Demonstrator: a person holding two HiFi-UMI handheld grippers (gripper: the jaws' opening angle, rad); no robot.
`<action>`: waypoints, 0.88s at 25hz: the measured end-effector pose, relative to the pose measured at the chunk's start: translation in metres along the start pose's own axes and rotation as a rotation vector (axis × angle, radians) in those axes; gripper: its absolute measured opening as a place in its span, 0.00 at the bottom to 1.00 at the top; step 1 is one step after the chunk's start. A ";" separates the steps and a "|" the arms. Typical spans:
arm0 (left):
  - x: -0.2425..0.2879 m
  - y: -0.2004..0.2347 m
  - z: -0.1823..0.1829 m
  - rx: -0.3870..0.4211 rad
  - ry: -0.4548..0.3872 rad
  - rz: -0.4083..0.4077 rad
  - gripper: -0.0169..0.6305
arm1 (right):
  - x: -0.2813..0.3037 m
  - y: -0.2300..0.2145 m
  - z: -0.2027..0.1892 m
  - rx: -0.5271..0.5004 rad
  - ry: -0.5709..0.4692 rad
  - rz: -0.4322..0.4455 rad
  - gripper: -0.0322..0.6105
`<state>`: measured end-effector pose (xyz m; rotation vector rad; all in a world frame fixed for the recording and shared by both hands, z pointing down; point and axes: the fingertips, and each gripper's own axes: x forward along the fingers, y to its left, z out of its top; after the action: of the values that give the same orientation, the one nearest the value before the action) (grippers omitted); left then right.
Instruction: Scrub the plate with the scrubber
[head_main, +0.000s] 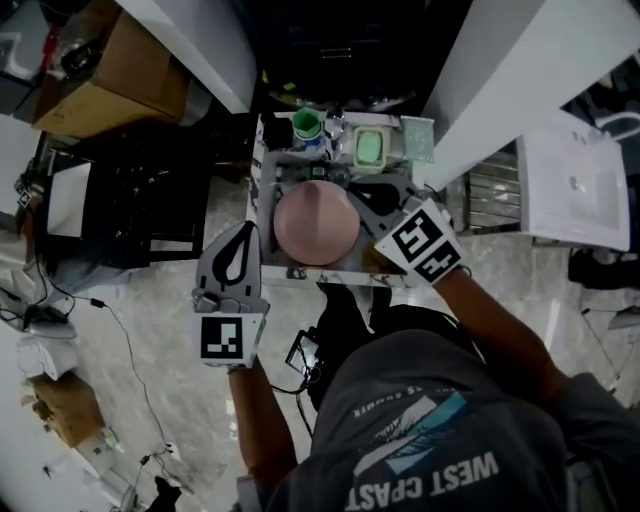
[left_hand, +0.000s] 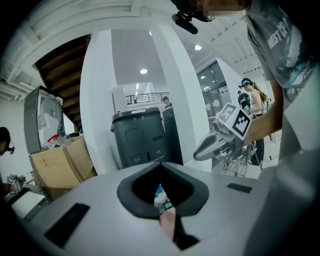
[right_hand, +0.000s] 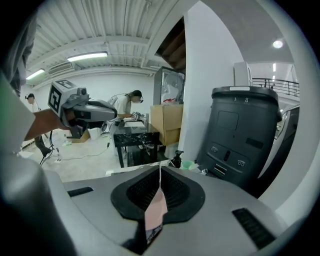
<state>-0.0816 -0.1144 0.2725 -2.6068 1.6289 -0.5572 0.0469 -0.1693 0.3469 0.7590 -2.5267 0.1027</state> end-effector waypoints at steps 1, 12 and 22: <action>0.003 0.004 -0.004 -0.002 0.003 -0.006 0.03 | 0.008 -0.001 -0.006 0.013 0.015 0.002 0.10; 0.035 0.049 -0.063 -0.079 0.063 -0.045 0.03 | 0.110 -0.018 -0.097 0.143 0.223 -0.015 0.10; 0.052 0.075 -0.117 -0.155 0.132 -0.075 0.03 | 0.173 -0.024 -0.208 0.261 0.471 -0.063 0.20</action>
<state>-0.1616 -0.1738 0.3816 -2.8077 1.6807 -0.6450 0.0261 -0.2326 0.6102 0.8034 -2.0607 0.5329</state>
